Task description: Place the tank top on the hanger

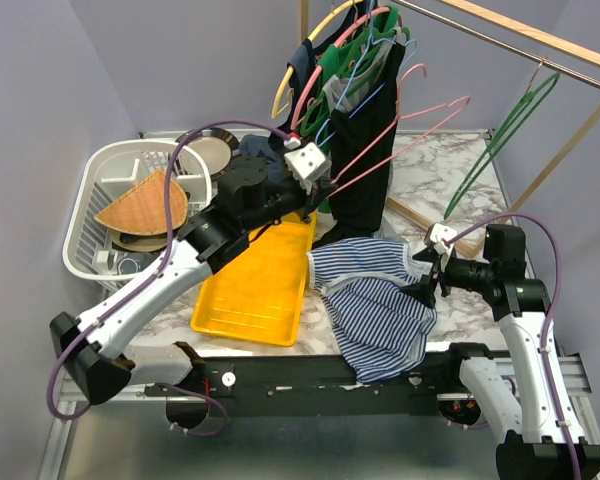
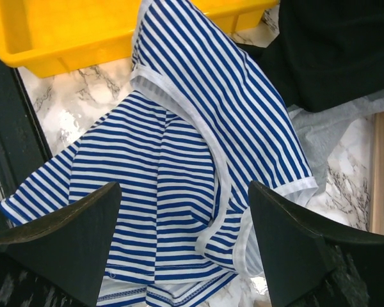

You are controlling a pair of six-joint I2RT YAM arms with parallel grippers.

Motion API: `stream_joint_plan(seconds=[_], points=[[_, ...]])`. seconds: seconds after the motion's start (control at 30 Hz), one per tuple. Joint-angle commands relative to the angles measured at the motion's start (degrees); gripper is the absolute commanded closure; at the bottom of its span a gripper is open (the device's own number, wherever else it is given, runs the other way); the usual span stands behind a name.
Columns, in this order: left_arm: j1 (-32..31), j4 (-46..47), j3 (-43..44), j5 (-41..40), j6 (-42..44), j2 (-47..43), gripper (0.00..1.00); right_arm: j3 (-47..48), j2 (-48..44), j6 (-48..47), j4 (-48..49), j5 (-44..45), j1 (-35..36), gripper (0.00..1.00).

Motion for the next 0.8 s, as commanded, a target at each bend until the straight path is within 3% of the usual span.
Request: stream_joint_plan(seconds=[0.0, 0.4, 0.6, 0.77], points=[[0.5, -12.4, -6.5, -4.1, 2.5, -10.4, 1.0, 1.8, -0.4, -5.2, -5.1, -4.5, -0.4, 0.11], [0.5, -35.1, -15.5, 0.2, -3.5, -28.7, 1.0, 12.7, 0.3, -21.2, -21.7, -11.3, -0.4, 0.05], [0.5, -41.1, -15.5, 5.3, -2.1, -28.3, 1.0, 15.6, 1.6, -24.7, -25.5, -17.1, -0.5, 0.0], [0.4, -38.7, -17.4, 13.2, -0.4, -27.9, 1.0, 15.4, 3.6, -23.1, -23.6, -19.3, -0.5, 0.0]])
